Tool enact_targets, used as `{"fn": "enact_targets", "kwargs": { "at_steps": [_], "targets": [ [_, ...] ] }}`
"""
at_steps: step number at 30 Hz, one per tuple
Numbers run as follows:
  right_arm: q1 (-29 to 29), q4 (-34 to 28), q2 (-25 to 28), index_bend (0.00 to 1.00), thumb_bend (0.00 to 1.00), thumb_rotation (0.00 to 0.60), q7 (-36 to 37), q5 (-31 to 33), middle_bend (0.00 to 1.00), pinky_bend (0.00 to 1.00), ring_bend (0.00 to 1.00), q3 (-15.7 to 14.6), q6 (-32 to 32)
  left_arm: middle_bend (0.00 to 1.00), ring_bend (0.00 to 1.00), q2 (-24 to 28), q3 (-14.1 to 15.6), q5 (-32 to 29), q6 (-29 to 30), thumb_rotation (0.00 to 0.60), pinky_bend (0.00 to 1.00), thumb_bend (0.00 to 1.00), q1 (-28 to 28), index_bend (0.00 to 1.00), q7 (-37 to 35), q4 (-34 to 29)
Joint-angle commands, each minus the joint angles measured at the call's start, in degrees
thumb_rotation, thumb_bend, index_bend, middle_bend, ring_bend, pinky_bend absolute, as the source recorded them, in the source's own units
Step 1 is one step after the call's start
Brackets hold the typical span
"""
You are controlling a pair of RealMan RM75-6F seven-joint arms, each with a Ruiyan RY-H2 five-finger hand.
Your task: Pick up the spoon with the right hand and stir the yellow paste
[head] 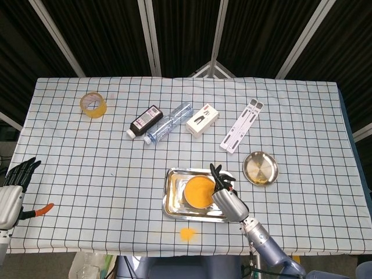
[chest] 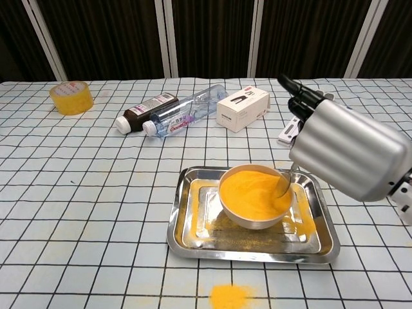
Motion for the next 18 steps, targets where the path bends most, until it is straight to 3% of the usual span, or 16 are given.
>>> {"fn": "enact_targets", "kwargs": {
  "at_steps": [1, 5, 18],
  "targets": [
    [0.5, 0.2, 0.1, 0.77, 0.98, 0.6, -0.3, -1.6, 0.64, 0.0, 0.26, -0.3, 0.0, 0.0, 0.0, -0.1, 0.0, 0.0, -0.1, 0.6, 0.0, 0.0, 0.0, 0.0, 0.1, 0.0],
    [1.4, 0.5, 0.3, 0.77, 0.98, 0.6, -2.0, -2.9, 0.64, 0.0, 0.26, -0.7, -1.8, 0.0, 0.0, -0.1, 0.0, 0.1, 0.0, 0.6, 0.0, 0.0, -0.1, 0.0, 0.2, 0.2],
    [-1.8, -3.6, 0.1, 0.77, 0.98, 0.6, 5.1, 4.0, 0.64, 0.0, 0.27, 4.8, 3.1, 0.0, 0.0, 0.0, 0.0, -0.1, -0.3, 0.6, 0.0, 0.0, -0.1, 0.0, -0.3, 0.0]
  ]
}}
